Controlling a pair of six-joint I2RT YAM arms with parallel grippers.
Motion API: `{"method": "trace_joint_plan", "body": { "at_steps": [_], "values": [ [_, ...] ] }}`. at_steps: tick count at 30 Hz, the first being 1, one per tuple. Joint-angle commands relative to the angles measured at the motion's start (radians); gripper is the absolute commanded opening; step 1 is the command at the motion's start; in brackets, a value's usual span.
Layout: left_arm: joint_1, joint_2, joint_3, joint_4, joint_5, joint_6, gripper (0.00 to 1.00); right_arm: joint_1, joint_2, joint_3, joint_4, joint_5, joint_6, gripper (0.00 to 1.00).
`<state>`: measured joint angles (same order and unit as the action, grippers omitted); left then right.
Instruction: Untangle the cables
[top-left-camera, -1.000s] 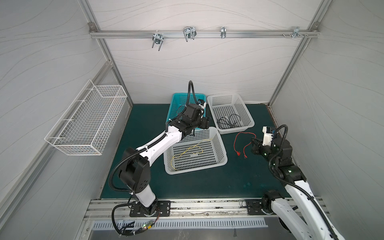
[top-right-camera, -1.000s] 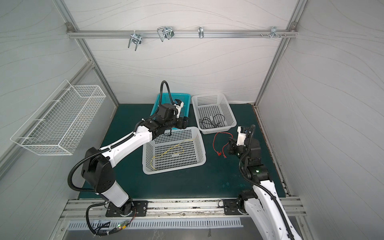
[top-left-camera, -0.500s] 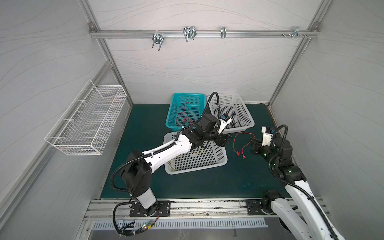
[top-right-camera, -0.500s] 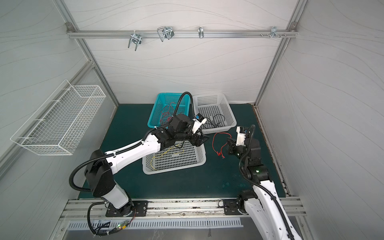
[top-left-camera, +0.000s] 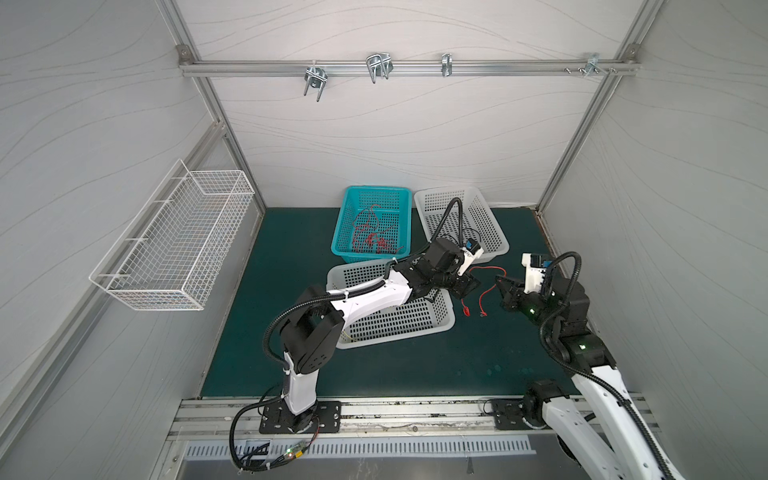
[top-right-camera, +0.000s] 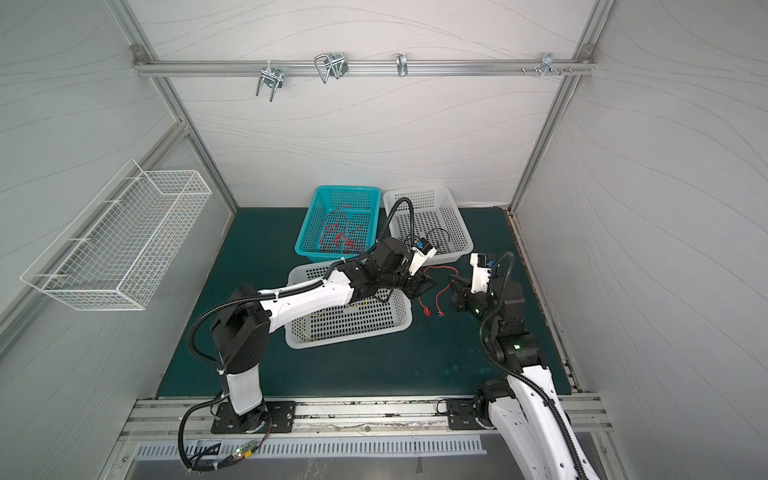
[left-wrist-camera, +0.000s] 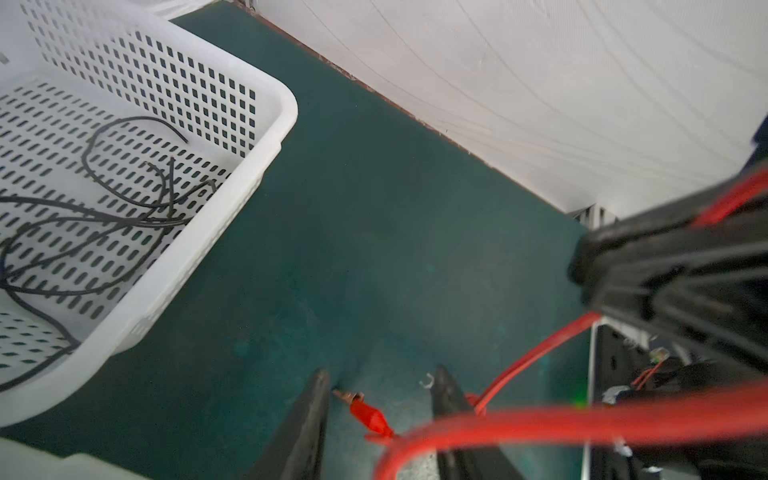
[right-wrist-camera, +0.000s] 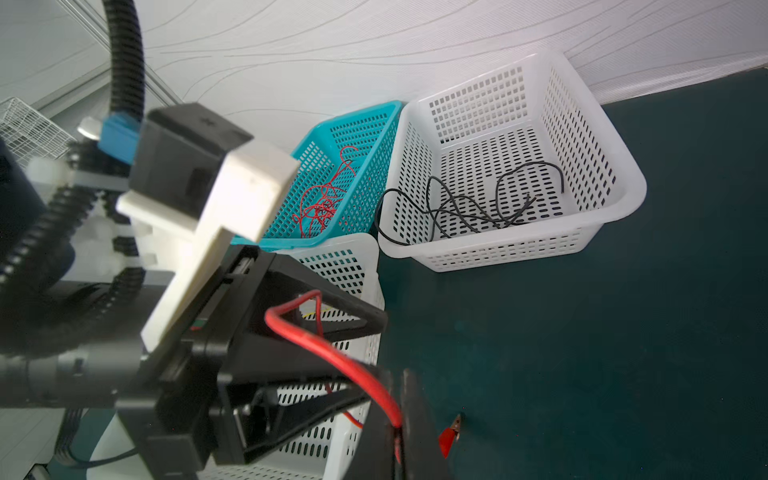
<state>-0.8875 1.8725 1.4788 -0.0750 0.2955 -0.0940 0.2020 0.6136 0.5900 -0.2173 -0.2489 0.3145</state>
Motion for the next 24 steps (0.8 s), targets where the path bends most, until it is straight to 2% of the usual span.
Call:
{"method": "trace_joint_plan", "body": {
  "at_steps": [1,4,11,15,21,24],
  "values": [
    [-0.001,-0.005,0.058,0.05,0.026,-0.008,0.21,0.004,-0.012,0.033,0.025,-0.017,-0.011,0.0],
    [-0.001,-0.019,0.062,0.05,0.023,-0.013,0.0,0.005,-0.006,0.033,0.026,-0.009,-0.009,0.0],
    [-0.001,-0.063,0.066,0.073,0.029,-0.033,0.0,0.006,0.0,0.022,0.027,0.016,-0.005,0.01],
    [-0.001,-0.113,0.066,0.097,0.008,-0.03,0.0,0.006,0.002,0.015,0.013,0.064,0.005,0.24],
    [0.002,-0.179,0.085,0.054,-0.191,0.019,0.0,0.005,0.004,-0.005,0.004,0.115,0.006,0.53],
    [0.013,-0.208,0.089,0.028,-0.283,0.05,0.0,0.004,0.017,-0.019,0.017,0.125,0.004,0.73]
  ]
}}
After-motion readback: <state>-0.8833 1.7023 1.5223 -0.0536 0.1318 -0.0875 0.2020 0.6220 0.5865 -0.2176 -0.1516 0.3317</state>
